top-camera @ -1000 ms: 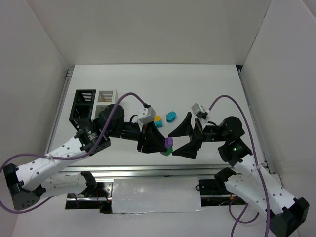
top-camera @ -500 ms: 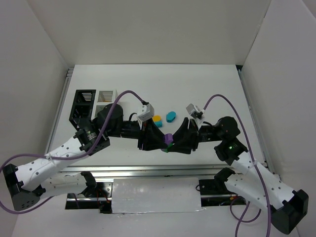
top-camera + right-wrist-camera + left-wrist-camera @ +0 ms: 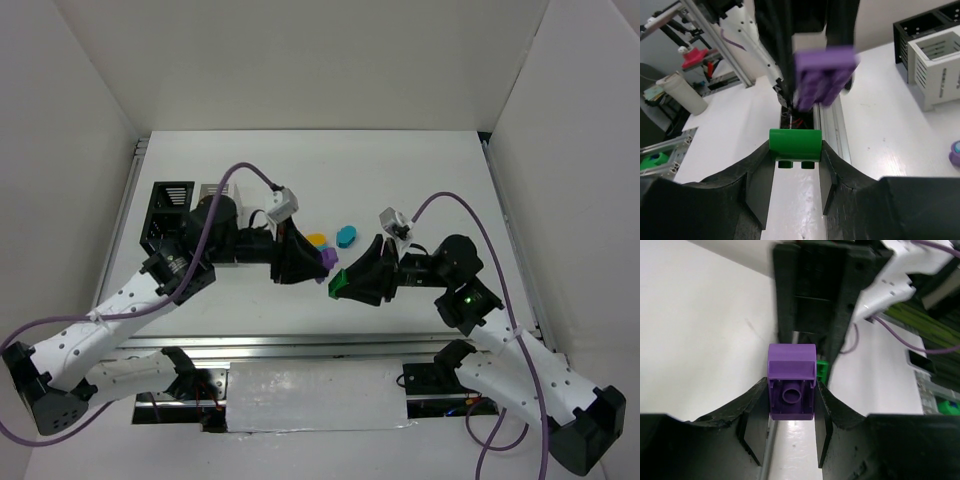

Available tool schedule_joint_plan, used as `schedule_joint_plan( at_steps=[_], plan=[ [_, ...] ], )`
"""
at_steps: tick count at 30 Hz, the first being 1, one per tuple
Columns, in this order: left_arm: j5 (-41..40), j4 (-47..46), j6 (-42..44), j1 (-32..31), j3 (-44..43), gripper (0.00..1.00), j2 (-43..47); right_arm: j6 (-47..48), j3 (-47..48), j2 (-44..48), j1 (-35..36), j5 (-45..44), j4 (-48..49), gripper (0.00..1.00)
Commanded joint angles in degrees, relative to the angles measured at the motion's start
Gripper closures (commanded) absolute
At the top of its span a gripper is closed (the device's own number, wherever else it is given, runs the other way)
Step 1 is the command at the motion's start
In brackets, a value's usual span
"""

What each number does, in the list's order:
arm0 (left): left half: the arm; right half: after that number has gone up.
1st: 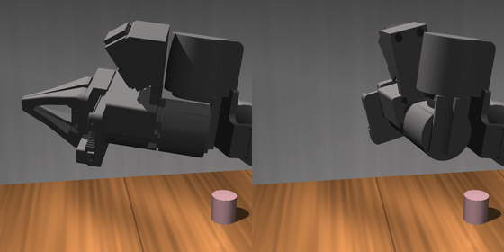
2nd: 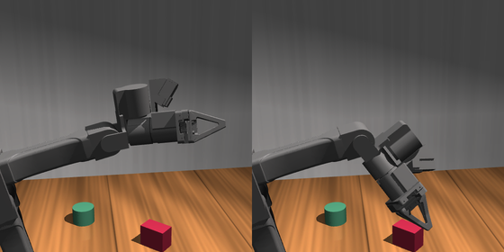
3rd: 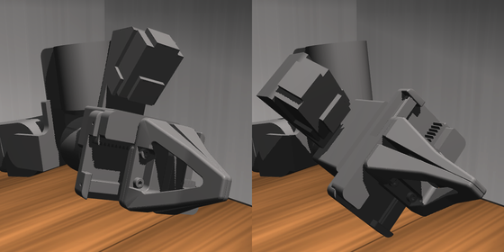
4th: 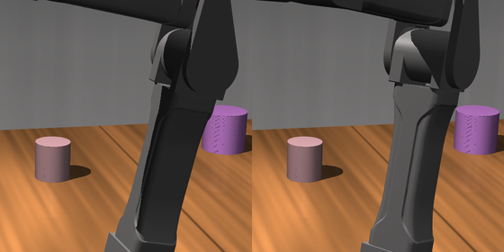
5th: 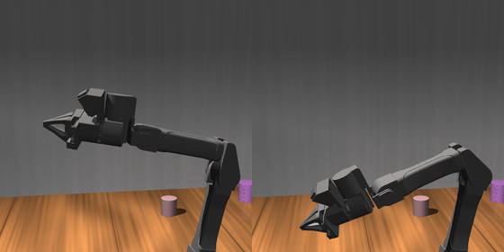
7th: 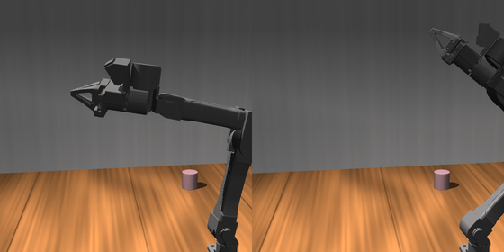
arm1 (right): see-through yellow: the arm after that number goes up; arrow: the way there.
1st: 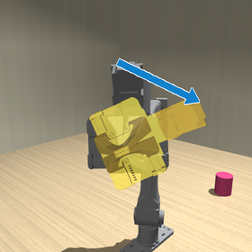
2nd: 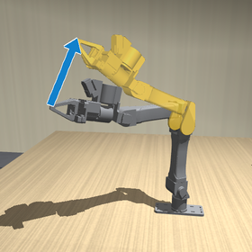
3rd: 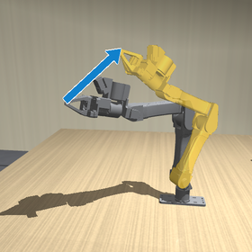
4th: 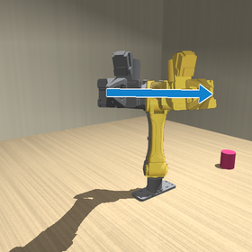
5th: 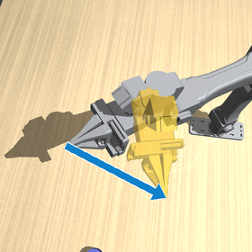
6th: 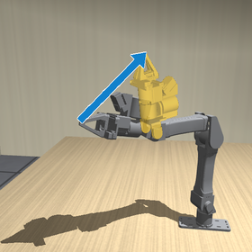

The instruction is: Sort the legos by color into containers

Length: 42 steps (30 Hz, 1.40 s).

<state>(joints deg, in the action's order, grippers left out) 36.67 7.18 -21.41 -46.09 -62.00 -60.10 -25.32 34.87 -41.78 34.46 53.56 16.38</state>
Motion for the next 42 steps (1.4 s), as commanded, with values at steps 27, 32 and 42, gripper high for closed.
schedule_joint_plan(
  at_steps=[27,32,42],
  plan=[
    [-26.81,20.15,-12.07,50.53,-2.17,1.0,3.32,4.05,0.02,4.6,-6.6,-13.83,-13.57,1.0],
    [-33.84,21.73,-13.21,56.28,-0.67,1.0,3.23,3.09,-0.42,4.69,-6.42,-12.61,-12.61,1.0],
    [-38.07,20.5,-17.35,56.54,0.04,1.0,2.0,2.82,-1.38,5.83,-6.25,-12.6,-11.81,1.0]
  ],
)
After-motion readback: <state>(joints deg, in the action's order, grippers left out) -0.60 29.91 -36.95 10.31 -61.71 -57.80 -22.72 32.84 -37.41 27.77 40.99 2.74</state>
